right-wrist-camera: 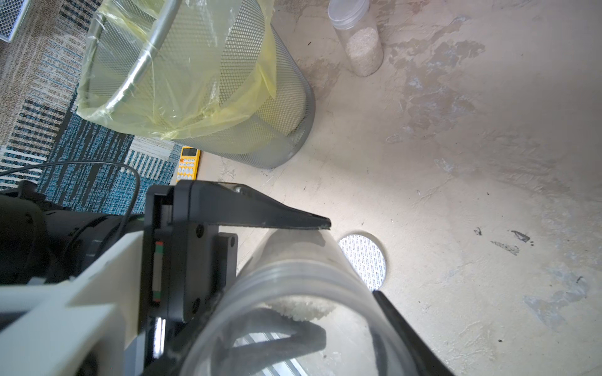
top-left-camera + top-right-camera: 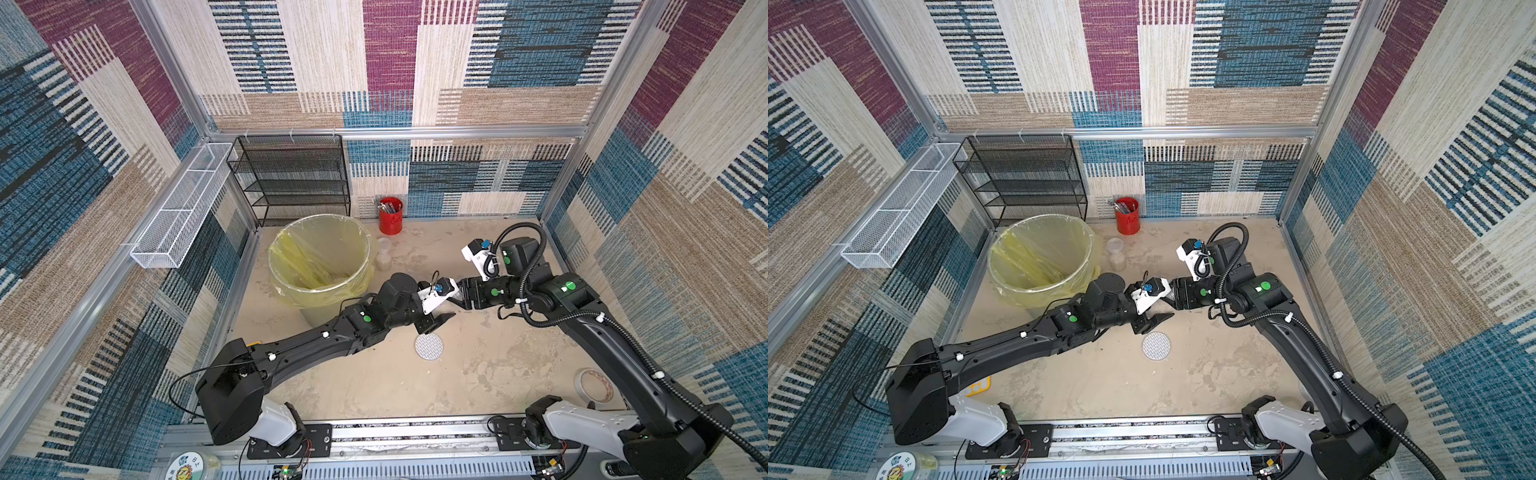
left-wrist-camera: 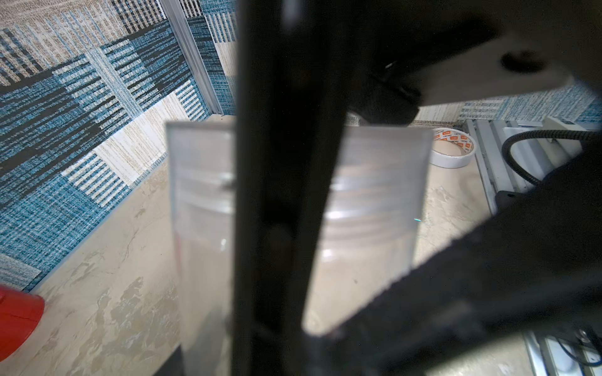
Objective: Empty moldy rice from jars
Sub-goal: Pick up the jar from the center of the board.
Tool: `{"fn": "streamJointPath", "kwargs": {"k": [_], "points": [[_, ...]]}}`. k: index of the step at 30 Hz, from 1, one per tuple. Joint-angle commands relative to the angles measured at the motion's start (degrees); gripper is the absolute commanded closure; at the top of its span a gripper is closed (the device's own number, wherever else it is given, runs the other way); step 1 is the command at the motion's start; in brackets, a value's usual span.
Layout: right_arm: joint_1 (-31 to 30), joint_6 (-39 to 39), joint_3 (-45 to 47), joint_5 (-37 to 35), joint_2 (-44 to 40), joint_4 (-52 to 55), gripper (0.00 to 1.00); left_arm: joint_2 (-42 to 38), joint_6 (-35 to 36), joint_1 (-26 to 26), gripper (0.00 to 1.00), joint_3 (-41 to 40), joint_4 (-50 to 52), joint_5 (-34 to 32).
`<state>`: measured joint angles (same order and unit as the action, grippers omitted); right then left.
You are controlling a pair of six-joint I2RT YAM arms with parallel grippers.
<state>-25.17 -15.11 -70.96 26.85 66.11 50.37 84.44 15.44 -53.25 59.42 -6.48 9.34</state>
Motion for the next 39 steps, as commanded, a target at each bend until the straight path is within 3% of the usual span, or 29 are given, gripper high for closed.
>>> {"fn": "streamJointPath", "kwargs": {"k": [1, 9, 18, 28, 33, 35, 39], "points": [[-0.06, -1.46, -0.57, 1.05, -0.25, -1.67, 0.45, -0.34, 1.02, 0.08, 0.61, 0.17, -1.08, -2.39], [-0.06, -1.72, -0.15, 0.84, -0.45, -2.27, 0.32, -0.81, 0.56, 0.09, 0.70, -0.05, -1.33, -3.25], [-0.06, -2.69, 1.97, 1.16, -1.64, -4.13, 0.41, -2.57, -0.13, 0.22, 0.68, -1.57, -2.53, -3.54], [-0.05, -4.48, 2.91, 2.69, -1.22, -5.57, 0.44, -4.01, -0.45, 0.18, 0.55, -2.29, -1.71, -2.75], [-0.04, -4.89, 2.67, 3.43, -0.98, -6.15, 0.43, -4.72, 0.29, 0.18, 0.59, -2.82, -1.41, -3.37], [-0.05, -5.01, 2.67, 3.47, -0.83, -6.09, 0.41, -4.82, 0.49, 0.18, 0.63, -2.67, -0.71, -3.11], [-0.06, -5.47, 2.26, 3.49, -0.76, -6.34, 0.27, -4.82, 0.93, 0.17, 0.69, -2.77, -0.09, -3.83]]}}
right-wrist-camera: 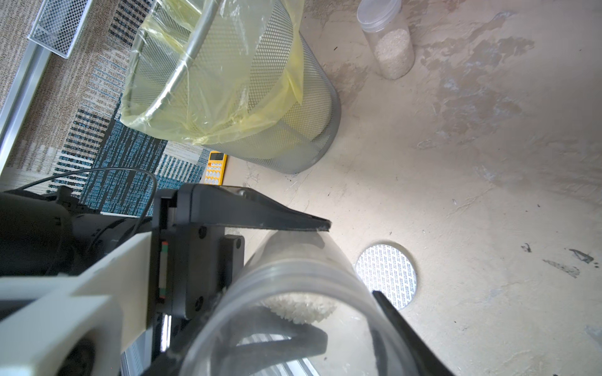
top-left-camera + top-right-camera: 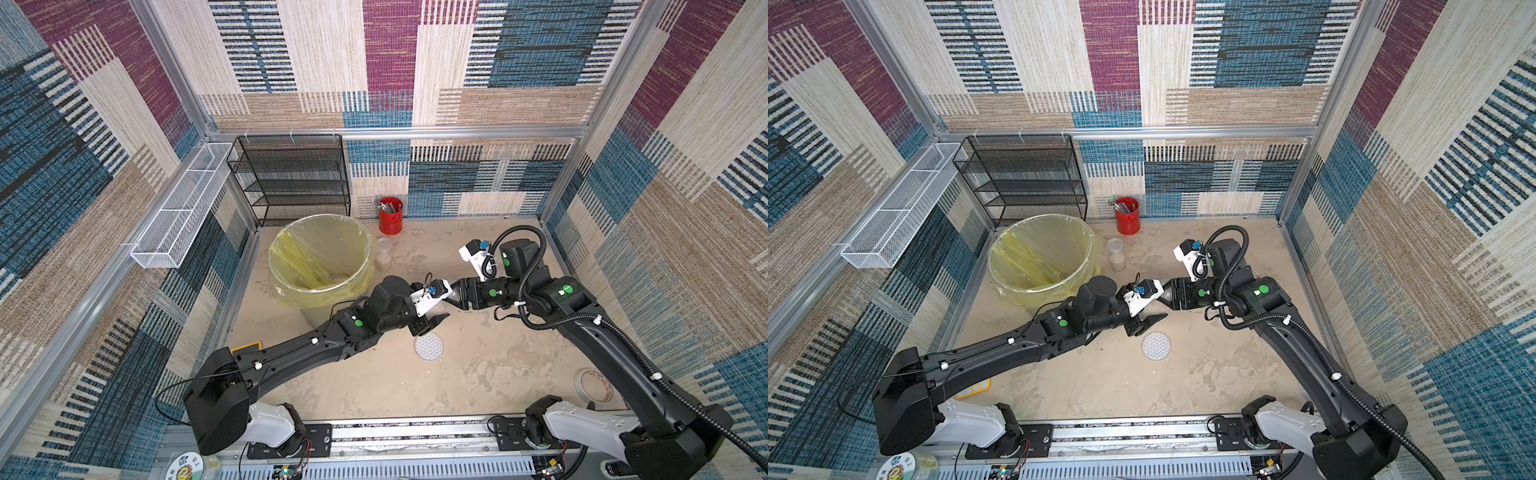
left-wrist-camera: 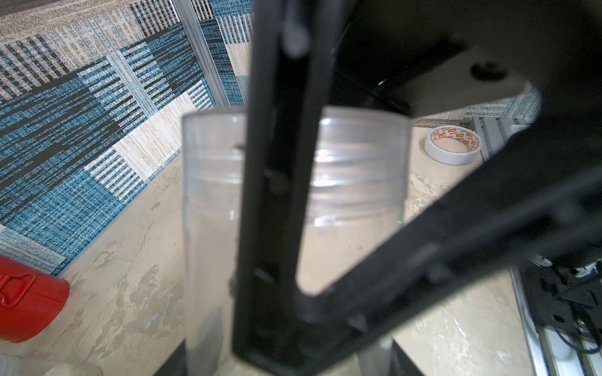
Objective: Empty moldy rice from jars
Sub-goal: Pick up the jar from the center of the board.
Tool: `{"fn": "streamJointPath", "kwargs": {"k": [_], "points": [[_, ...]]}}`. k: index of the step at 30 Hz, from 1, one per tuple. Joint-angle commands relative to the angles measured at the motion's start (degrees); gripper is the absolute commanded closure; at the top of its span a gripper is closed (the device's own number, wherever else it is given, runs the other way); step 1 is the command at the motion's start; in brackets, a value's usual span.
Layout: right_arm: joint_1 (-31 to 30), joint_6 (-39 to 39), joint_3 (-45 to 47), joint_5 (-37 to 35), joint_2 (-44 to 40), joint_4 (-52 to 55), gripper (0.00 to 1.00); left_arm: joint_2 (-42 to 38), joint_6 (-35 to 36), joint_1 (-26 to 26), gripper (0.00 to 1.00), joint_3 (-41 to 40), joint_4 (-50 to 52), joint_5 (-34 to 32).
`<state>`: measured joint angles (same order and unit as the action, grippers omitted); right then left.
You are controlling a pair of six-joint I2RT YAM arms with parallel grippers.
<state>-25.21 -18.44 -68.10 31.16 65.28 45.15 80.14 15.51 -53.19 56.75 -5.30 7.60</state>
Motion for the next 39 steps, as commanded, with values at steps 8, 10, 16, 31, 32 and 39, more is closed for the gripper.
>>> {"fn": "streamJointPath", "kwargs": {"k": [8, 10, 16, 31, 32, 39], "points": [[-0.01, -2.70, -2.25, -1.05, 0.20, -0.70, 0.13, -1.10, 1.44, 0.10, 0.73, -1.60, -1.74, -4.40], [0.01, -2.66, -2.30, -1.32, -0.01, 0.05, 0.12, -1.29, 1.62, 0.10, 0.73, -1.90, -1.90, -4.98], [0.01, -3.52, -2.63, -4.16, -1.88, 2.54, 0.06, -2.70, 1.41, 0.19, 0.73, -2.71, -2.49, -5.74], [4.09, -20.67, -7.07, 6.56, -0.36, 2.43, 0.12, -4.91, 5.24, 0.10, 0.74, -3.88, -1.76, -9.61], [4.49, -21.50, -7.71, 7.93, 0.56, 3.20, 0.12, -4.75, 5.65, -0.06, 0.74, -3.98, -1.97, -9.77], [5.35, -20.34, -11.97, 11.81, 7.44, 10.99, 0.13, -3.53, 7.66, -0.38, 0.74, -4.02, -3.11, -10.72]]}}
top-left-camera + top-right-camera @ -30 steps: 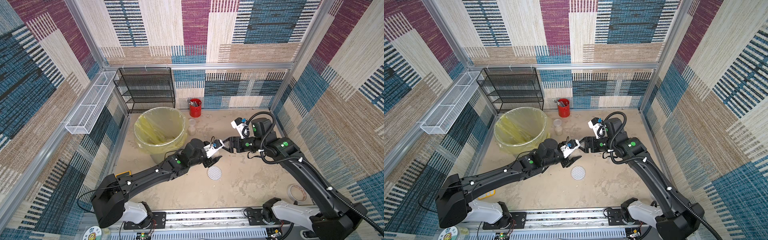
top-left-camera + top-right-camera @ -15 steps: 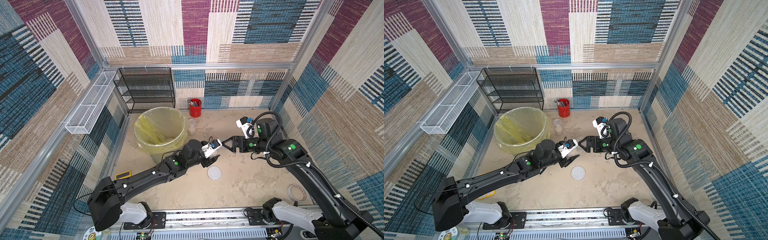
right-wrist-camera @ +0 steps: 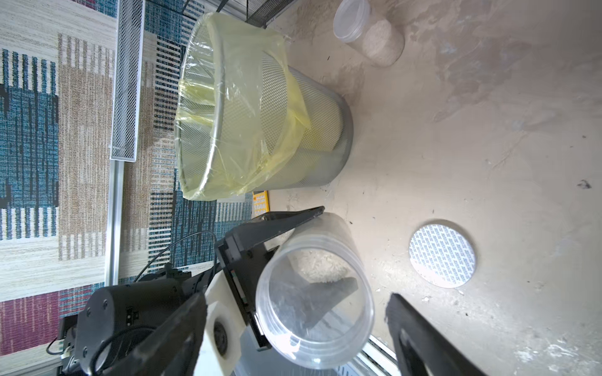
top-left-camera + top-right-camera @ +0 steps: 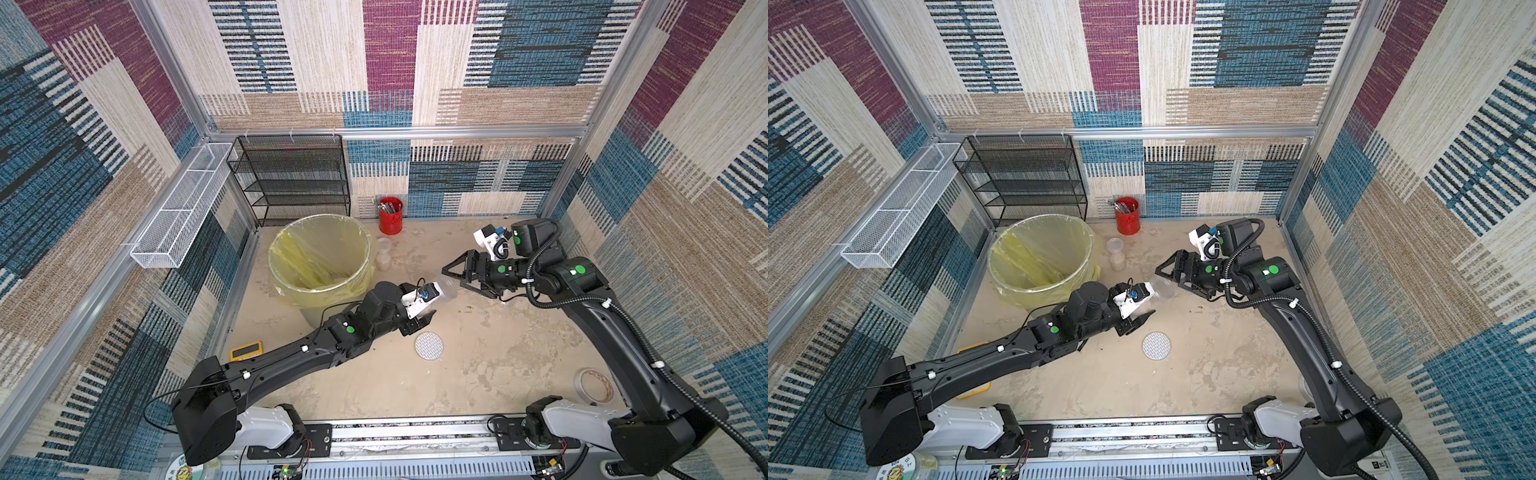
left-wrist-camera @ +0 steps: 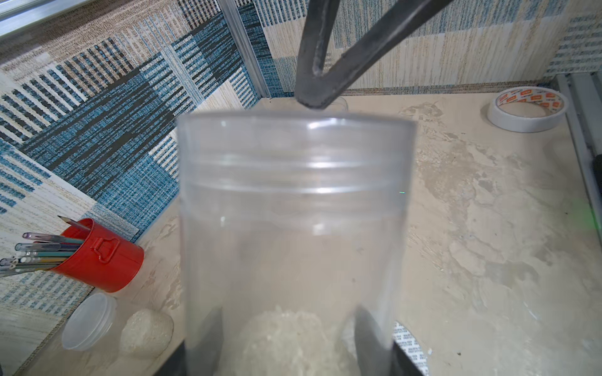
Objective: Empty moldy rice from jars
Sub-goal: Pick up the jar from the center of the board, then unscrew the lid from the jar.
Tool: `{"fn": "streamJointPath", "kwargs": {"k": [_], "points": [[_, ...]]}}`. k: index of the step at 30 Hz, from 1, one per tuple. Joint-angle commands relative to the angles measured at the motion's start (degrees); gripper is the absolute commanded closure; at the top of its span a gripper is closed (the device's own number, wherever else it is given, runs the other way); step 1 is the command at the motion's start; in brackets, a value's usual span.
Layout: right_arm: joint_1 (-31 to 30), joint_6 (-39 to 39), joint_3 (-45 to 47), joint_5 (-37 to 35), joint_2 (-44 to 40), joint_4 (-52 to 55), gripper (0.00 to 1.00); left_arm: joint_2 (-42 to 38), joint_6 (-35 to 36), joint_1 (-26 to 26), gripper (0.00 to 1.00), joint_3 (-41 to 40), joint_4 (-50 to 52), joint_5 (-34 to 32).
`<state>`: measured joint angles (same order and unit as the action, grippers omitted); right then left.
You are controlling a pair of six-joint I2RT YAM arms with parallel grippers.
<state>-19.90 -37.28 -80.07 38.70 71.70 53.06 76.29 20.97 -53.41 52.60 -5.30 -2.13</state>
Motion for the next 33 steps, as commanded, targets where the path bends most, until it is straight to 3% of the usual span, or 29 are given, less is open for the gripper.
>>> {"fn": "streamJointPath", "kwargs": {"k": [1, 4, 12, 21, 26, 29, 31, 33], "points": [[0.08, -1.61, 0.20, 3.99, 1.27, 3.52, 0.14, 0.65, 2.65, -0.44, 0.74, 0.30, -3.05, -1.56], [0.19, 0.31, -0.79, 1.37, 2.71, 6.25, 0.14, 1.05, 3.33, -0.54, 0.75, 0.29, -3.44, -2.08], [0.21, 2.31, 1.29, 2.68, 3.93, 5.22, 0.17, 1.54, 3.60, -0.67, 0.75, 0.62, -3.27, -2.11], [0.19, 5.38, 0.56, 3.39, 5.04, 6.38, 0.26, 1.64, 4.11, -0.66, 0.75, 0.80, -2.88, -2.44], [0.21, 7.13, 0.39, 2.42, 5.02, 7.19, 0.33, 1.93, 4.11, -0.71, 0.75, 1.52, -2.61, -2.09], [0.21, 8.54, 0.29, 2.66, 5.08, 7.01, 0.45, 1.77, 3.79, -0.69, 0.76, 1.93, -1.80, -1.56], [0.12, 10.68, 0.08, 3.15, 5.02, 6.45, 0.53, 1.26, 2.83, -0.65, 0.76, 2.46, -0.45, 0.33], [0.10, 14.45, -0.95, 2.42, 5.26, 7.14, 0.54, 0.84, 0.74, -0.54, 0.76, 3.83, 2.60, 3.56]]}}
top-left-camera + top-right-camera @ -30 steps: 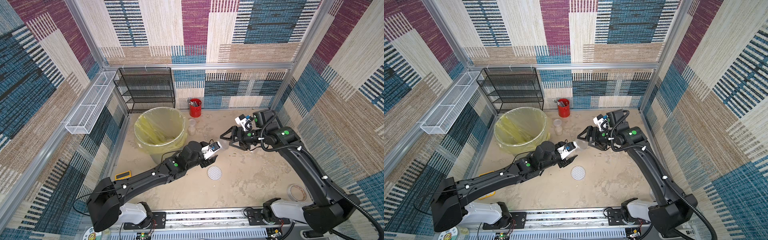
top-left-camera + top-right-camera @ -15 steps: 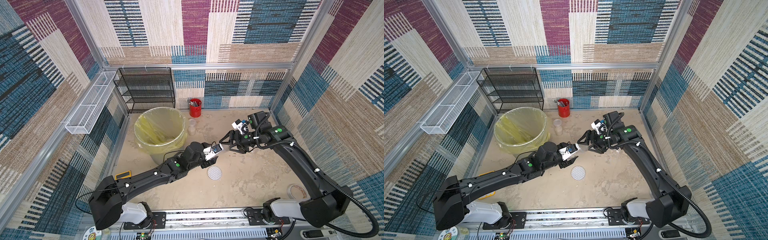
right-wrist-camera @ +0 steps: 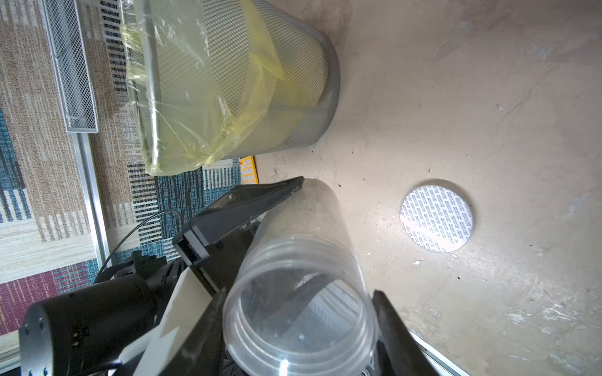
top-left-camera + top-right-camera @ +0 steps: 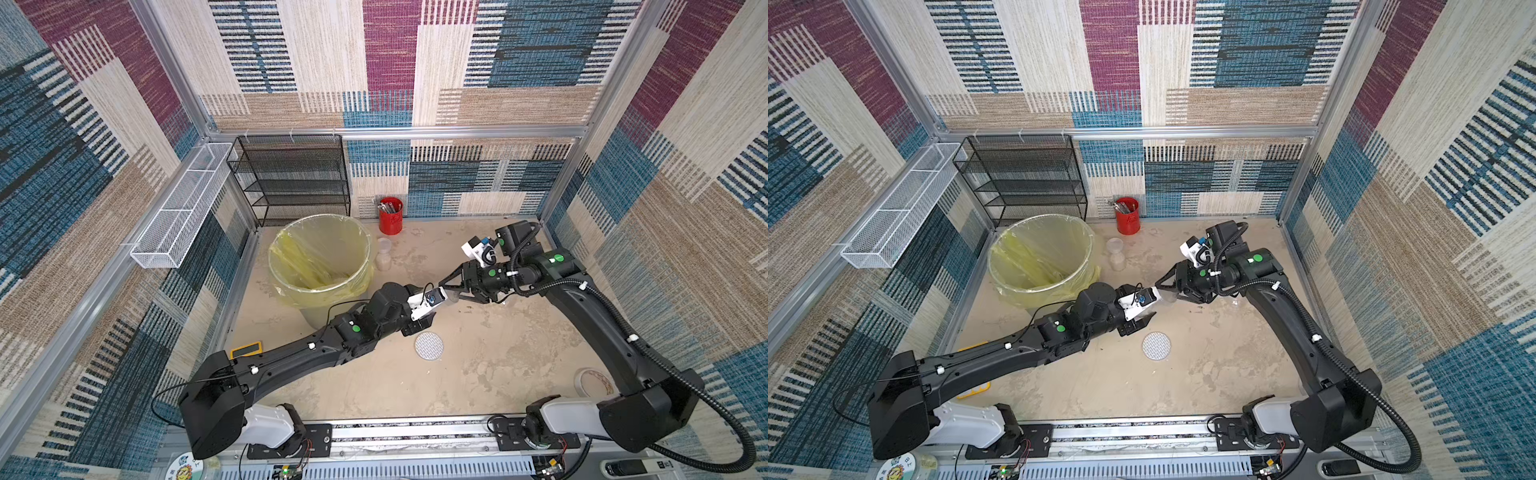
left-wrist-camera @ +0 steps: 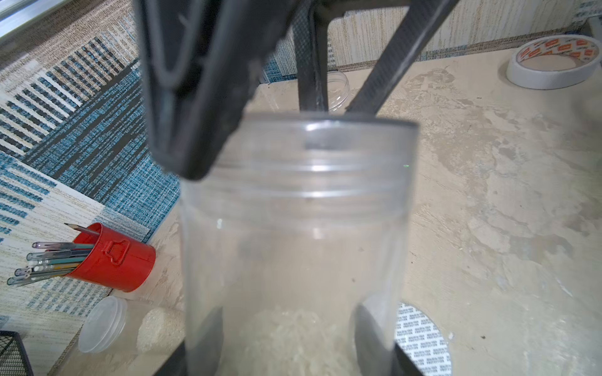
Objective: Empty moldy rice from jars
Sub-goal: Unscrew the lid from the jar.
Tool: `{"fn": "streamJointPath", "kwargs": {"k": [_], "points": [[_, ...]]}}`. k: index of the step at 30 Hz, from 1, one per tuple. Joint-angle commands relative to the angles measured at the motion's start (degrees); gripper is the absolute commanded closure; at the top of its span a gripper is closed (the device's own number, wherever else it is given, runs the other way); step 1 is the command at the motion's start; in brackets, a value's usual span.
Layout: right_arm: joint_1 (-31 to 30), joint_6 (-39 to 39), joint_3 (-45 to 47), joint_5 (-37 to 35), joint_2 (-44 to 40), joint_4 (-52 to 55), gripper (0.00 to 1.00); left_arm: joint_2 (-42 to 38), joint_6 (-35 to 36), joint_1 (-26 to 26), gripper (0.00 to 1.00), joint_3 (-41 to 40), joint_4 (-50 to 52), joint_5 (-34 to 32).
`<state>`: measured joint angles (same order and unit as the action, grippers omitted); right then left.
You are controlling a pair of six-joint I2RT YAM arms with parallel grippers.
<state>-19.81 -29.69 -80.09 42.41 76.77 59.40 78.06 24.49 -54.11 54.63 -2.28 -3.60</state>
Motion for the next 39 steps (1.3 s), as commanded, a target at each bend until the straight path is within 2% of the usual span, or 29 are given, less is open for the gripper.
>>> {"fn": "streamJointPath", "kwargs": {"k": [1, 4, 8, 11, 15, 19, 22, 25, 30, 39], "points": [[0.02, 8.25, -1.03, -1.21, 0.05, 0.81, 0.54, -1.10, -3.81, 0.14, 0.76, 2.20, 0.46, 6.23], [-0.05, 13.53, -1.11, -1.72, -0.31, -0.09, 0.56, -2.73, -6.15, 0.19, 0.76, 0.81, -0.75, 10.08], [-0.05, 17.39, 0.23, -6.55, -2.71, -5.62, 0.63, -3.32, -7.25, 0.34, 0.76, -0.72, -2.14, 10.80], [-0.13, 21.72, 1.34, -4.38, -3.56, -7.51, 0.63, -3.17, -7.12, 0.47, 0.77, -0.21, -0.19, 11.53], [-0.14, 28.45, 1.30, -9.59, -3.05, -7.59, 0.69, -4.05, -7.73, 0.82, 0.77, -1.16, -1.17, 12.43], [-0.18, 31.91, 1.52, -9.84, -1.28, -10.16, 0.66, -4.15, -8.23, 1.11, 0.77, -1.38, -2.11, 12.56], [-0.55, 37.54, 1.67, -10.96, -1.06, -11.48, 0.65, -4.15, -7.93, 1.20, 0.77, -1.04, -1.29, 12.74], [-0.93, 45.63, 4.47, -13.12, -4.75, -15.98, 0.65, -4.32, -7.84, 1.31, 0.76, -1.02, -1.22, 12.56], [-0.93, 58.94, 10.02, -11.05, -14.04, -22.85, 0.66, -4.50, -7.94, 1.37, 0.77, -1.27, -1.58, 12.60], [-0.93, 60.29, 9.77, -9.90, -13.54, -20.34, 0.64, -4.76, -8.23, 1.48, 0.77, -1.24, -1.96, 12.38]]}}
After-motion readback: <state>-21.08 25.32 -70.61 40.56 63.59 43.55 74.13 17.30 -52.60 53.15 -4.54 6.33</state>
